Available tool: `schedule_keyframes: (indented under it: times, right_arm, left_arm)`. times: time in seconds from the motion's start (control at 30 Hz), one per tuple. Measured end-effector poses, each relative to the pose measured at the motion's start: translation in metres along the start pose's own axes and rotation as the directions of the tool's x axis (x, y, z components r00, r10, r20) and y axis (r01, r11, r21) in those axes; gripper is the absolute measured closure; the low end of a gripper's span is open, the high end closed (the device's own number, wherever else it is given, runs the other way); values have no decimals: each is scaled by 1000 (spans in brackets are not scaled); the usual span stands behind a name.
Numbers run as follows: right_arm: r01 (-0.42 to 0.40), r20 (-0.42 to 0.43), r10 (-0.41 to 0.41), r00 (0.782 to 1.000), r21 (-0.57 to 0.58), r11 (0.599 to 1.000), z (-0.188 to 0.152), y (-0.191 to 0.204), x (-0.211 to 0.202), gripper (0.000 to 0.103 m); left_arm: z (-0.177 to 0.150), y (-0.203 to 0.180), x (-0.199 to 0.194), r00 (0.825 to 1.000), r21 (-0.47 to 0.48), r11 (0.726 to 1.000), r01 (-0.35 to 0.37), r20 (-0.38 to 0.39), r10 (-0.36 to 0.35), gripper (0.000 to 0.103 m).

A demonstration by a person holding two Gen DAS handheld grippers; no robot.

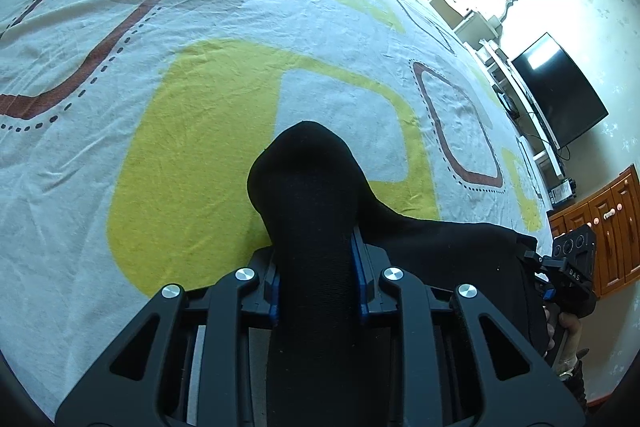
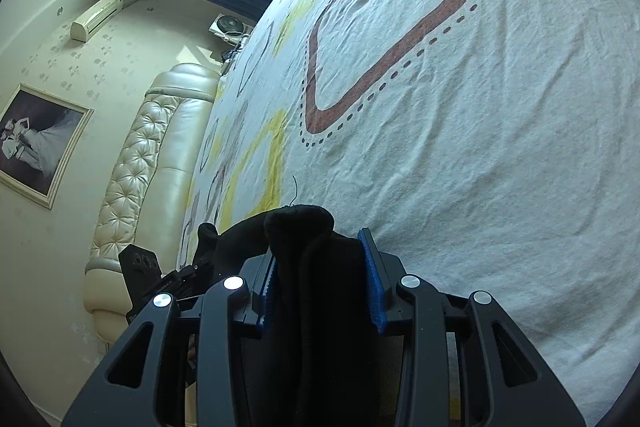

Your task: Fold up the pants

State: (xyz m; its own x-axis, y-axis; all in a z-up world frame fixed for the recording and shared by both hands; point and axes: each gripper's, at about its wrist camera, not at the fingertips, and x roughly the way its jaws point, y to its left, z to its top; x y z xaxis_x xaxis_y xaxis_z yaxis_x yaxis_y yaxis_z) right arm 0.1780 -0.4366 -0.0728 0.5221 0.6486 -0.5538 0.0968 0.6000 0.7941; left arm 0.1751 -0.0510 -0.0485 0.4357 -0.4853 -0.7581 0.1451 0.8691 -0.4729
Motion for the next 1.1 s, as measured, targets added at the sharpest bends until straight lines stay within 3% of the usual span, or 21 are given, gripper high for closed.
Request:
schedule_keyframes:
  times: [0.73, 1.1]
  right_arm:
    - [-34, -38, 33, 999, -33, 999, 34, 45, 89, 66]
    - [-55, -61, 53, 997, -34, 998, 49, 61, 128, 66]
  left_arm:
    - [63, 65, -14, 994, -57, 995, -85, 59, 88, 78]
    - [90, 101, -18, 994, -106, 991, -79, 71, 86, 78]
